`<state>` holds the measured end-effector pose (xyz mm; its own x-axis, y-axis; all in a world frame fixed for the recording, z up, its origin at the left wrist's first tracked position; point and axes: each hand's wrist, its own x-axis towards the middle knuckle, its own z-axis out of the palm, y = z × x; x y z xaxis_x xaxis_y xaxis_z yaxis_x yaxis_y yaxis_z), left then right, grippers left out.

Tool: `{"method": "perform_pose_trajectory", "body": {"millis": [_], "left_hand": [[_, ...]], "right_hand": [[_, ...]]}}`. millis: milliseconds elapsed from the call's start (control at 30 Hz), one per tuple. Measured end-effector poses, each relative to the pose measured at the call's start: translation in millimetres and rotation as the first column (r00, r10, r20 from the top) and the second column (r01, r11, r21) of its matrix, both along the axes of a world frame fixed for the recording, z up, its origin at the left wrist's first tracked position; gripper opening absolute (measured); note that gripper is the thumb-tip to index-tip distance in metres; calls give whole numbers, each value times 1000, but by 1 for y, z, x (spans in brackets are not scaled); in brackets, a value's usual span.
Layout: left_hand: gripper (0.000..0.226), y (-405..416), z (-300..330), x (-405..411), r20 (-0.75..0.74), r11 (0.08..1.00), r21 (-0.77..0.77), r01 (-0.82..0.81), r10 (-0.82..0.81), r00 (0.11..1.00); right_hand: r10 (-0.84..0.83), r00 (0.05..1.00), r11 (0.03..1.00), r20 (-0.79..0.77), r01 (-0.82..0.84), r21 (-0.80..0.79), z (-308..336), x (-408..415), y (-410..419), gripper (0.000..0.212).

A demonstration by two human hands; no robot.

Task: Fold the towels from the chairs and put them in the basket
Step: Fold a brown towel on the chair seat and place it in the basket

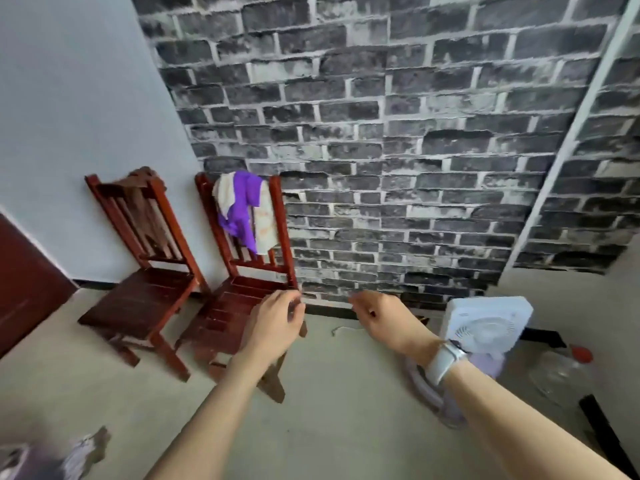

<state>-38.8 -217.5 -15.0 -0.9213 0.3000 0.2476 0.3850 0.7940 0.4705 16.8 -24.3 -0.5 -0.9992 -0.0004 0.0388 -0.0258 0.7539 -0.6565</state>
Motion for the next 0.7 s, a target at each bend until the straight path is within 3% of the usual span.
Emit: {"method": "perform_pose_trajectory", "body": {"millis": [167, 367, 700], "left_hand": [[29, -147, 6, -23, 0, 970, 80, -230, 230, 973], [30, -272, 8, -70, 14, 897, 106, -429, 430, 902], [31, -413, 40, -275, -63, 820, 88, -565, 571, 819]], "right_hand": [[256, 967, 967, 4, -256, 13, 12, -66, -138, 26], [420, 907, 908, -42, -420, 16, 13, -156, -261, 27], [536, 839, 839, -97, -542, -46, 18, -388, -414, 27]]}}
